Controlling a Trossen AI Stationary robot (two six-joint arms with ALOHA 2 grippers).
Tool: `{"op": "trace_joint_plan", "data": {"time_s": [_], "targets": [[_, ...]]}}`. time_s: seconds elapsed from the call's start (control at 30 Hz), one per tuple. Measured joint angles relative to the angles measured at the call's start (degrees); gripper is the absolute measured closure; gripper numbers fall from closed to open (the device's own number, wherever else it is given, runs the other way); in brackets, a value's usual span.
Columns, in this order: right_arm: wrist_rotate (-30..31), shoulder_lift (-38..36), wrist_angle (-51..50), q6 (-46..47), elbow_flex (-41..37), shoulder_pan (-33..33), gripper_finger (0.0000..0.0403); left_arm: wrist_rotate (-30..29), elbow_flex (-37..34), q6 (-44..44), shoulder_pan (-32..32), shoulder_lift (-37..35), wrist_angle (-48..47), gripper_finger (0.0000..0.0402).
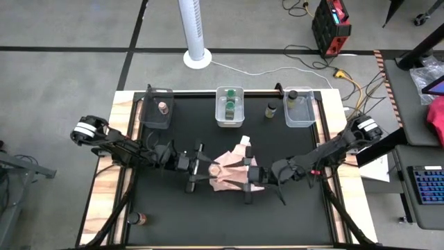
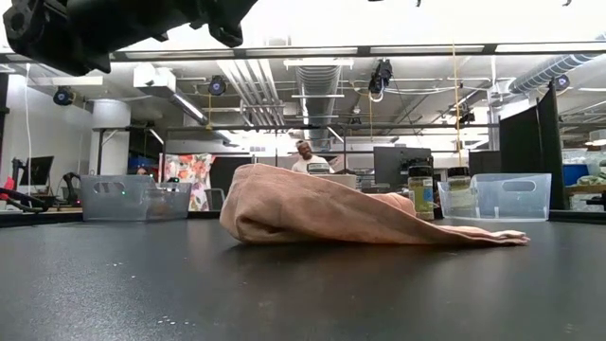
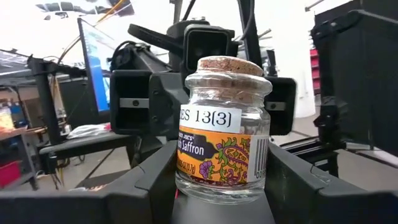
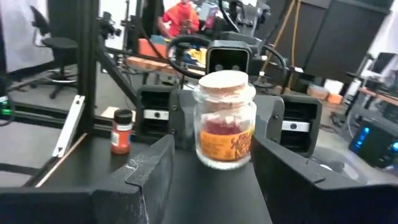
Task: Sort spices by type
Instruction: Put the brown spice bottle into the black bin
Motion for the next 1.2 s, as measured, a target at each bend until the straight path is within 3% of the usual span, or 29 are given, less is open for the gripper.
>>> {"op": "trace_joint_plan", "data": {"time_s": [0.37,0.53,0.87,1.2], "targets": [[0.72,5.60,-0.01,-4.02,5.67,-1.43,0.0113,-0.50,0.11,-0.06,0.07,0.08,-0.06,0.0225],[0.54,8.26,-0.05,-6.84,8.45,-1.58,0.0096,-0.47,0.11,-0.42,0.05,0.08,-0.41,0.0215],[0.22,8.38,-0.55,-6.04,9.33,-1.80,0.0123,-0.36,0.11,-0.44,0.07,0.08,-1.45,0.0218],[0.25,8.34,-0.50,-5.97,9.31,-2.42,0.0177,-0.37,0.09,-0.43,0.07,0.08,-1.90,0.0210]]}}
